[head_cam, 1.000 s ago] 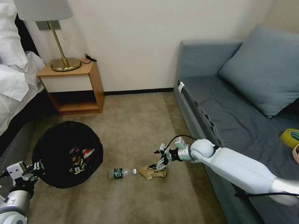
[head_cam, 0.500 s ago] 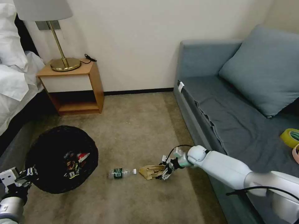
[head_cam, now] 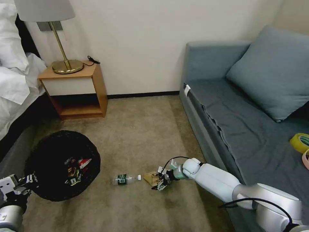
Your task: Pick up the trash bin, then pick up the garbage on the floor and place it into the trash bin.
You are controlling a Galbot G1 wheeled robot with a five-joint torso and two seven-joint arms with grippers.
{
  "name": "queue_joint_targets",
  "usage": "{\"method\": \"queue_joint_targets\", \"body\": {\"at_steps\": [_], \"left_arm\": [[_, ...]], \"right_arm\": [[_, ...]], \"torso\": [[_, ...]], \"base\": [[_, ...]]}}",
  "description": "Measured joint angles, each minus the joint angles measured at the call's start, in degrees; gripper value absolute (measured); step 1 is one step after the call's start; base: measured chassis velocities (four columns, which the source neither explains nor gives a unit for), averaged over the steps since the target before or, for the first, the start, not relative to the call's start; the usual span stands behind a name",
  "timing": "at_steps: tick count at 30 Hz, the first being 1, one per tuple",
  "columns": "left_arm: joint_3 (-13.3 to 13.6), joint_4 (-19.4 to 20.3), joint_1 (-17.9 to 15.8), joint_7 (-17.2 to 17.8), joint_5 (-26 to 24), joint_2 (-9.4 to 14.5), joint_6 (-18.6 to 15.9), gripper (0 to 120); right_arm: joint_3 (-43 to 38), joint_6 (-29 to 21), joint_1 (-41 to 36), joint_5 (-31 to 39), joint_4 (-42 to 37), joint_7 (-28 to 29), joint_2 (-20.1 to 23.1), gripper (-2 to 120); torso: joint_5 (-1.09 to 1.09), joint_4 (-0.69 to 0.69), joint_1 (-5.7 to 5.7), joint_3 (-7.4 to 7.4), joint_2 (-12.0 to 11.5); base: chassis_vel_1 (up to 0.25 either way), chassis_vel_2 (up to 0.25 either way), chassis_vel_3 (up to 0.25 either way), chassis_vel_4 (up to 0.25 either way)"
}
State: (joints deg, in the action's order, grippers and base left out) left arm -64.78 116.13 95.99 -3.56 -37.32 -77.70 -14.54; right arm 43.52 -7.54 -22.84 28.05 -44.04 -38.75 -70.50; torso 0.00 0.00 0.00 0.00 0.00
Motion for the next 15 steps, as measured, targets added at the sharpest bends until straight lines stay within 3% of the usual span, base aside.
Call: {"method": "queue_joint_targets", "body": {"at_steps": [5,7,10,15], "left_arm": [[0.4,0.4,-0.3,0.1,0.2,0.0,-0.1,1],[0.4,0.4,-0.3,0.1,0.2,0.0,-0.1,1],[0.8,0.8,-0.5,0.2,0.3,0.1,-0.3,1],[1.1,1.0,-0.5,0.3,0.6,0.0,-0.3,1]], "right_arm": [[-0.7,0.2,-0.4,-0.7,0.6,0.7,-0.1,59],[-0.8,0.2,-0.5,-0.7,0.7,0.8,-0.2,58],[-1.3,0.4,-0.8,-1.0,0.8,1.3,-0.4,42],[-1.7,0.5,-0.9,-1.1,0.8,1.6,-0.5,27]], "torso": [[0.00,0.00,0.00,0.00,0.0],[0.00,0.00,0.00,0.00,0.0],[0.00,0.00,0.00,0.00,0.0],[0.00,0.00,0.00,0.00,0.0]], "base": [[0.000,0.000,0.000,0.000],[0.000,0.000,0.000,0.000],[0.000,0.000,0.000,0.000],[0.000,0.000,0.000,0.000]]}}
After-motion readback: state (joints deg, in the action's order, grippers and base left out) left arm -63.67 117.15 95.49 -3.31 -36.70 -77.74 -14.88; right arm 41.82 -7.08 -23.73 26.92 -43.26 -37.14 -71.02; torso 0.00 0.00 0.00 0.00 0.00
